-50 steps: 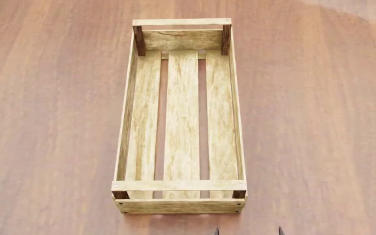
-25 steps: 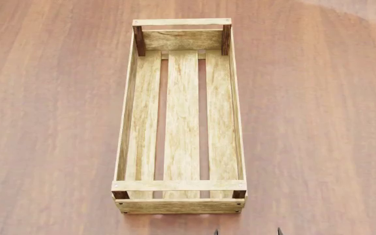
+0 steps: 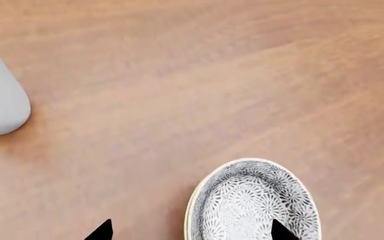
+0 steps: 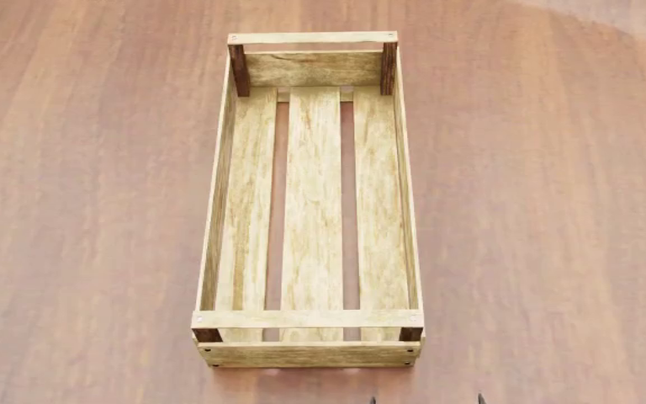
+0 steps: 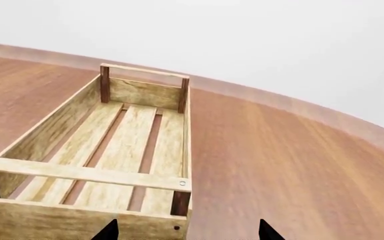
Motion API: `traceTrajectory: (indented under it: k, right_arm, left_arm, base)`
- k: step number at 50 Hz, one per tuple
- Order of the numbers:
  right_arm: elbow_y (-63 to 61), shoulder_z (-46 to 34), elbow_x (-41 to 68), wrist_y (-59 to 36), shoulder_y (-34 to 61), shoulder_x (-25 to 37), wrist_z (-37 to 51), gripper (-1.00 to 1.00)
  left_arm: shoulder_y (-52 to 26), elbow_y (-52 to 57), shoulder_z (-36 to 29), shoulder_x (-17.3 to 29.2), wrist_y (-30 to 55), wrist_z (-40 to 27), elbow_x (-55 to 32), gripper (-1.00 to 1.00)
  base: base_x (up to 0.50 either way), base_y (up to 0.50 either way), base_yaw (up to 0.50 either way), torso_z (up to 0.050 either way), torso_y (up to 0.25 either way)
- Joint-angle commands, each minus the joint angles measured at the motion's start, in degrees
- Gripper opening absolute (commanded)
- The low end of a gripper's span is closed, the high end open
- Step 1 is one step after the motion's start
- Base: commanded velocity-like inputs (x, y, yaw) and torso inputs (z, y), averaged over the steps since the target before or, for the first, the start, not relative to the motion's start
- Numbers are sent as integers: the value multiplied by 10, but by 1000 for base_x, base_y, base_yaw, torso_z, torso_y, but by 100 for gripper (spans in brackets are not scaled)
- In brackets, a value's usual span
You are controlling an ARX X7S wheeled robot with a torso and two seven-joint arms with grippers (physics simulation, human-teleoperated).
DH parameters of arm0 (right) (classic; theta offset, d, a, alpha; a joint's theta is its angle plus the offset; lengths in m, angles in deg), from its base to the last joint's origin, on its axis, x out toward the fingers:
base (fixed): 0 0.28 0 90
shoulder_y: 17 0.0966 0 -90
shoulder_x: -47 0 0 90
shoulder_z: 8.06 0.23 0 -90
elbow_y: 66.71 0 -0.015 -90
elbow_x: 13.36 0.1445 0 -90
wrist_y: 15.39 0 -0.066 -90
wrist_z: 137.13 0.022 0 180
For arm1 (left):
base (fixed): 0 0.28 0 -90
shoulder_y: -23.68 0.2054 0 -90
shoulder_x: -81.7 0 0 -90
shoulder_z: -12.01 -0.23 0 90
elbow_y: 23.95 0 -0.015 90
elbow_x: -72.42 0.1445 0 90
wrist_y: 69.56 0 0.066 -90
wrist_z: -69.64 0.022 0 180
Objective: Stack the right bowl on the left bowl and place them in the tray.
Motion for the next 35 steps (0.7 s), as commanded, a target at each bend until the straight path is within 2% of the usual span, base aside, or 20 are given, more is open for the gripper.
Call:
traceTrajectory:
  k: [1,35]
  right_arm:
    - [3,11,-9,1,0,-10,-11,100]
    - [6,10,-2,1,-1,-7,-8,100]
  left_arm:
    - [-4,-2,0,-14,0,14,11,100]
    - [-25,-35,-25,-20,-9,21,24,100]
  base:
    - [0,0,0,0,0]
    - [0,0,0,0,0]
